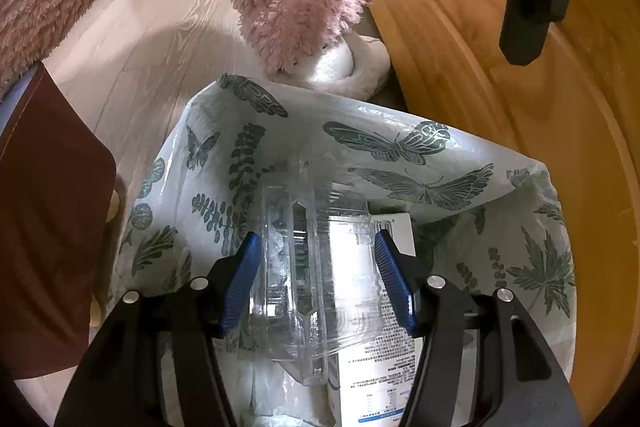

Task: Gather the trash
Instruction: 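Lower the clear plastic box into the bin bag with the right tool, then open the right tool and release the clear box into the bag, then raise both tools out of the bin toward the bed, then move the left tool to the clear plastic bottle while the right tool approaches the dark blue box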

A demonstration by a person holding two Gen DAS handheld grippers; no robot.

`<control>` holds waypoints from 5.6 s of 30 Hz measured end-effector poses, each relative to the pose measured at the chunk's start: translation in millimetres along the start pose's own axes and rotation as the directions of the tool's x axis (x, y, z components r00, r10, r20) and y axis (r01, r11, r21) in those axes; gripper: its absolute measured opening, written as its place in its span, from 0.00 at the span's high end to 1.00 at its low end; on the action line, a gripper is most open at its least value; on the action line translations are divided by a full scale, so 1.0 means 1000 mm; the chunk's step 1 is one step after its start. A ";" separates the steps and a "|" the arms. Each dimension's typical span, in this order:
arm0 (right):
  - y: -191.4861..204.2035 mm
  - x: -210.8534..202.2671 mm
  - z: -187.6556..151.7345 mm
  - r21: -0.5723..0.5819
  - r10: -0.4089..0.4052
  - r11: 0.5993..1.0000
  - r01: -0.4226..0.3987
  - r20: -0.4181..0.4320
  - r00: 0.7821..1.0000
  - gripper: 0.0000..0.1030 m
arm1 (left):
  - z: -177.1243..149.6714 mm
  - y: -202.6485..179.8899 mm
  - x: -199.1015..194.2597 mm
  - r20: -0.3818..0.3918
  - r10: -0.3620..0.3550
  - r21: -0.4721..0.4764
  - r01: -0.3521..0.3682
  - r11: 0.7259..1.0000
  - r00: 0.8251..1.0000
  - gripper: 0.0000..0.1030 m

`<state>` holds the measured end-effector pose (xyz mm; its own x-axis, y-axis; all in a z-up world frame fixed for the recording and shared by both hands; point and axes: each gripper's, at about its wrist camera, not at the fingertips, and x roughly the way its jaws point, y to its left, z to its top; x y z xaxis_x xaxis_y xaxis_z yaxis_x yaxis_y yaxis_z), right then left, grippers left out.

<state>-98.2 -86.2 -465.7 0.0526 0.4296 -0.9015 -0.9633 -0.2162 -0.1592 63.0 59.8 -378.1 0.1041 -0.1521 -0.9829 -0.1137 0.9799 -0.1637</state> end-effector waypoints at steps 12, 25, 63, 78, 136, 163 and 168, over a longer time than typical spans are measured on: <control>-0.032 0.020 0.007 0.190 0.155 0.974 -0.125 -0.154 0.976 0.31 | -0.002 -0.004 -0.002 0.004 0.000 0.005 0.000 1.000 1.000 0.07; -0.044 0.017 0.001 0.334 0.259 0.921 -0.199 -0.145 0.955 0.25 | -0.002 -0.002 -0.007 0.012 -0.008 -0.006 0.009 1.000 1.000 0.07; -0.048 -0.016 -0.003 0.410 0.089 0.911 -0.048 -0.082 0.993 0.42 | -0.001 0.003 -0.009 0.015 -0.022 -0.026 0.022 0.999 1.000 0.07; -0.072 -0.082 -0.012 0.511 0.094 0.859 -0.027 -0.107 0.990 0.18 | -0.001 0.003 -0.019 0.042 -0.039 -0.028 0.040 0.999 0.998 0.07; -0.044 -0.124 -0.016 0.497 -0.138 0.822 0.278 -0.299 0.944 0.15 | -0.013 -0.020 -0.042 0.085 -0.098 0.038 0.095 0.995 0.992 0.07; 0.001 -0.349 -0.055 0.885 -0.773 0.008 0.466 -0.290 0.565 0.09 | -0.042 -0.063 -0.118 0.456 -0.166 0.181 0.092 0.979 0.875 0.07; -0.002 -0.367 -0.075 0.922 -0.813 -0.091 0.375 -0.287 0.507 0.09 | -0.049 -0.066 -0.134 0.552 -0.169 0.184 0.079 0.980 0.816 0.07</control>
<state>-95.4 -309.3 -164.4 0.8852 0.1419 -0.4429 -0.1351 0.9897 0.0472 8.4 9.6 -239.7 0.6498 -0.2188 -0.7280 0.0784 0.9718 -0.2222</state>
